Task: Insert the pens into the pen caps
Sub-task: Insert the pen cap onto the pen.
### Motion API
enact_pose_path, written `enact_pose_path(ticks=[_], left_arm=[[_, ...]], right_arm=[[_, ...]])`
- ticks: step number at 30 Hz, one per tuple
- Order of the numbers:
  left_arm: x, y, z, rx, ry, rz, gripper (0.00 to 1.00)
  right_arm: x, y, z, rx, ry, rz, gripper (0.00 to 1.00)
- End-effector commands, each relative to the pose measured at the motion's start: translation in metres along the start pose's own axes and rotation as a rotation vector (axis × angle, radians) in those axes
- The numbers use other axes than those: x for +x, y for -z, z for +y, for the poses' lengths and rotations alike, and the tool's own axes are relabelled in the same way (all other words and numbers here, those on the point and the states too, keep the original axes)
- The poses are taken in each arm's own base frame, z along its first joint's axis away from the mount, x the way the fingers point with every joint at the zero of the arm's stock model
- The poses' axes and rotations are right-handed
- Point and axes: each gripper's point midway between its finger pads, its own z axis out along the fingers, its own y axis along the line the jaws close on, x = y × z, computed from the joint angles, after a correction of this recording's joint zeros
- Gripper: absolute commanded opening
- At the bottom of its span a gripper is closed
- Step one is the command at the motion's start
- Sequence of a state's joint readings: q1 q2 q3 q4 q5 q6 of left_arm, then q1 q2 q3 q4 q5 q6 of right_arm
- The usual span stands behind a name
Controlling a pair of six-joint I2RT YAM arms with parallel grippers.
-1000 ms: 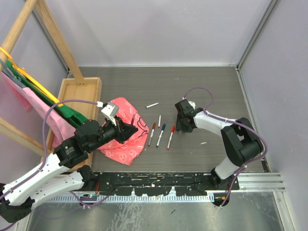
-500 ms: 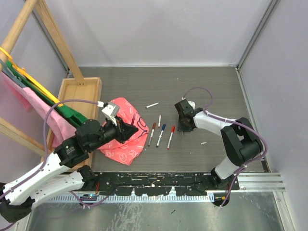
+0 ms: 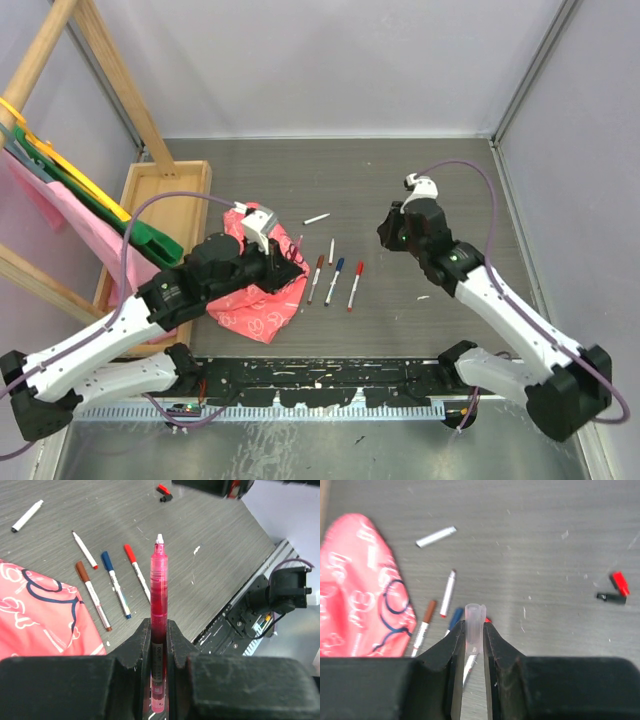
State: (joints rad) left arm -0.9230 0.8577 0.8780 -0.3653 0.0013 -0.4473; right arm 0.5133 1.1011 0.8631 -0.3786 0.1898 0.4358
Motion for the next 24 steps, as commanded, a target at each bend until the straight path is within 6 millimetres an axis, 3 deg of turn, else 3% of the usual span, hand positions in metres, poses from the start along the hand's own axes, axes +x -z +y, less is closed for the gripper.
enact_pose_path(ticks=[1, 5, 13, 19, 24], left_arm=[[-0.016, -0.004, -0.027, 0.047, -0.056, -0.041, 0.0], [-0.011, -0.014, -0.052, 0.051, -0.106, -0.044, 0.0], [-0.018, -0.031, -0.088, 0.1, -0.07, -0.093, 0.0], [-0.03, -0.036, -0.104, 0.147, -0.056, -0.134, 0.0], [-0.039, -0.035, -0.113, 0.182, -0.046, -0.163, 0.0]], right_arm=[[-0.05, 0.038, 0.028, -0.182, -0.015, -0.248, 0.0], [-0.076, 0.08, 0.036, -0.285, -0.096, -0.408, 0.0], [-0.099, 0.156, 0.058, -0.521, -0.138, -0.571, 0.0], [-0.109, 0.189, 0.083, -0.725, -0.248, -0.597, 0.0], [-0.111, 0.201, 0.104, -0.874, -0.296, -0.57, 0.0]])
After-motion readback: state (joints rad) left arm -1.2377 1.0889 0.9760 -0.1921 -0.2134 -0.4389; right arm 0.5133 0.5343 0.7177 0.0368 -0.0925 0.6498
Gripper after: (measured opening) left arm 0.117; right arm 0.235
